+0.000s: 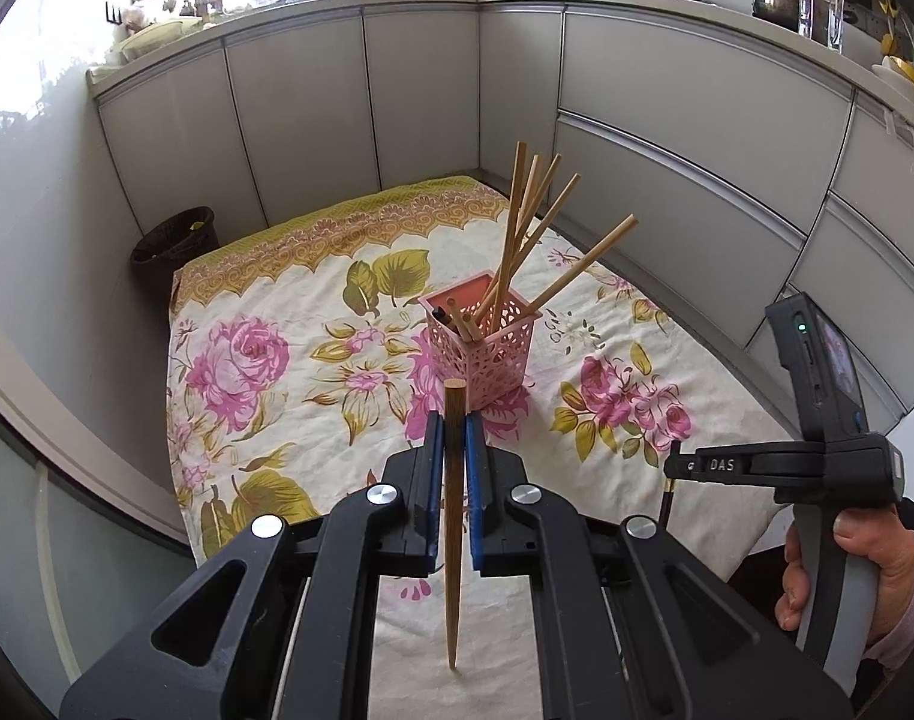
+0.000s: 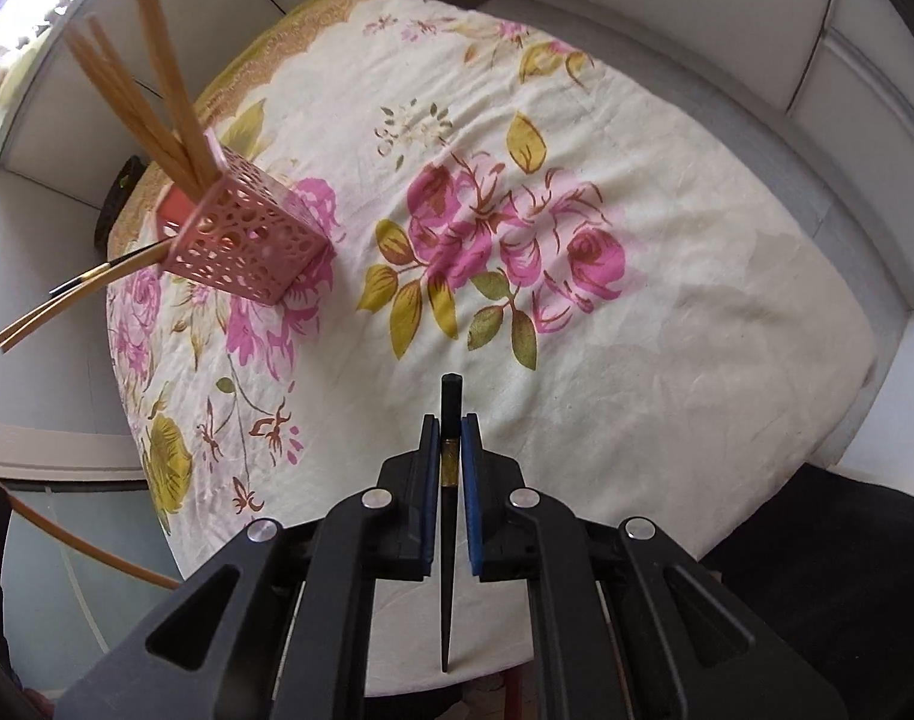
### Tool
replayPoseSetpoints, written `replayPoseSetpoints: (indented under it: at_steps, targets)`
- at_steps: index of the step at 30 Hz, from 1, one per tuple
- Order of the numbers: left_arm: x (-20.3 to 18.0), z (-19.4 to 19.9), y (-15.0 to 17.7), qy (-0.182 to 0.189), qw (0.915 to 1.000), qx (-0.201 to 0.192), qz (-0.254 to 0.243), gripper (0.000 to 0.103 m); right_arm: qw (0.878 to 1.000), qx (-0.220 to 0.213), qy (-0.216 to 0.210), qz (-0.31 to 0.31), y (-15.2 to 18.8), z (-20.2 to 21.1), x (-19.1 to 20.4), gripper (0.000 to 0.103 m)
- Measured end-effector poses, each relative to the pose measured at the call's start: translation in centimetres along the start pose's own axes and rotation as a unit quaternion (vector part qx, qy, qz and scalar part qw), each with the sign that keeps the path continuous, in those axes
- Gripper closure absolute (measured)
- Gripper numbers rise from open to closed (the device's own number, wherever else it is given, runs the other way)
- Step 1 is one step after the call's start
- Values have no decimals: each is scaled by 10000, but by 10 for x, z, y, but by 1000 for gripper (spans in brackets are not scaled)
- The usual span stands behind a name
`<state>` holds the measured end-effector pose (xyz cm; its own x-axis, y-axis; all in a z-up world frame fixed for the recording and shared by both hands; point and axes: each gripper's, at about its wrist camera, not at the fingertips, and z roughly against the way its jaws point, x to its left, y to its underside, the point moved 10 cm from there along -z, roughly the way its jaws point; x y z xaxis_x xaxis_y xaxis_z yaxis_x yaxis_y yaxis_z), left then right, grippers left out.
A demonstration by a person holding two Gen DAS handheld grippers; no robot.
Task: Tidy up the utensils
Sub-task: 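Carry both upright chopsticks over the pink basket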
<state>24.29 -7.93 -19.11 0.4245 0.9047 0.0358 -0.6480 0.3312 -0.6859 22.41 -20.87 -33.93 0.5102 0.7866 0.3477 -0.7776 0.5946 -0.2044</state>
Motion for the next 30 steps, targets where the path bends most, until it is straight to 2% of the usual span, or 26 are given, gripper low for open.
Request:
replayPoseSetpoints:
  at_steps: [3,7,12,15,21,25,30]
  targets:
    - [2,10,-4,-54,9999,-84,45,97,9981,-478,-29,395,-3,36,1,96]
    - [0,27,-11,-42,9997,-233,90,97,9896,-1070,-68,959,-6,86,6,96]
    - [-7,57,-34,141,9983,-523,200,97,9772,-1566,-219,1417,-10,147,16,95]
    - [-12,79,-62,298,9962,-788,220,97,9714,-1793,-406,1505,-21,185,26,95]
    - [-7,105,-139,513,9887,-1342,435,97,9610,-2128,-805,1570,-55,250,52,96]
    - [6,99,-185,380,9843,-1618,587,97,9540,-2359,-930,1602,-75,282,63,96]
    - [22,59,-216,232,9838,-1596,784,97,9486,-2519,-1007,1631,-91,296,73,96]
